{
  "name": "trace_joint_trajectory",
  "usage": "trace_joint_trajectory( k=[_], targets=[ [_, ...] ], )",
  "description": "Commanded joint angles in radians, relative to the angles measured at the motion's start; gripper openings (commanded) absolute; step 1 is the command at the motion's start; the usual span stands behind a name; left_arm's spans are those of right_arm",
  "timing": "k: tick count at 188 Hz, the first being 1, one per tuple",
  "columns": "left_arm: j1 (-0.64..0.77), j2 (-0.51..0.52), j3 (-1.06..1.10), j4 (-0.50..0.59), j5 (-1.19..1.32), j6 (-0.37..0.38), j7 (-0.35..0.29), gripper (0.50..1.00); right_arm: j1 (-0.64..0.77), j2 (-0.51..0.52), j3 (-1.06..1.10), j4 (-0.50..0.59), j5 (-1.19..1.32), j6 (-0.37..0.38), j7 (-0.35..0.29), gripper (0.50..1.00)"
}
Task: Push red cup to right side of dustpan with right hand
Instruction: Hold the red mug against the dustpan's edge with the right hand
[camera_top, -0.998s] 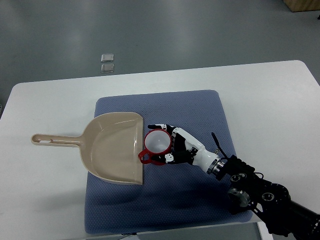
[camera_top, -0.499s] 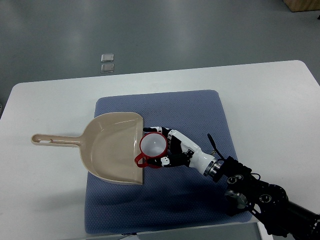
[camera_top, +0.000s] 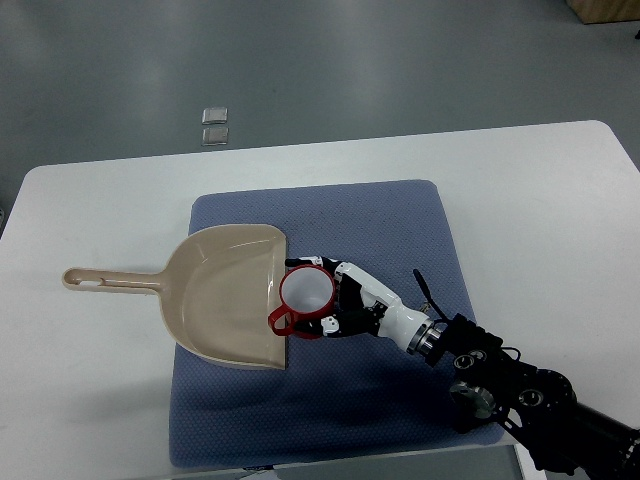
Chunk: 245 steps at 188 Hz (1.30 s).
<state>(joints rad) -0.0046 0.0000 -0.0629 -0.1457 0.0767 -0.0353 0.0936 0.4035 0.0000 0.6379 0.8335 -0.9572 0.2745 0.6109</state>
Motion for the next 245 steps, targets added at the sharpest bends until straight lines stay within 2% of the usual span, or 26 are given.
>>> trace_joint_trajectory(
  k=[1, 245],
  targets=[
    [0.0, 0.0, 0.0, 0.0, 0.0, 0.0, 0.0, 1.0, 0.001, 0.0, 0.002, -0.001, 0.0, 0.003, 0.0, 0.932],
    [0.0, 0.0, 0.0, 0.0, 0.0, 0.0, 0.0, 1.0, 0.001, 0.0, 0.022, 0.002, 0.002, 0.06, 0.0, 0.932]
  ],
)
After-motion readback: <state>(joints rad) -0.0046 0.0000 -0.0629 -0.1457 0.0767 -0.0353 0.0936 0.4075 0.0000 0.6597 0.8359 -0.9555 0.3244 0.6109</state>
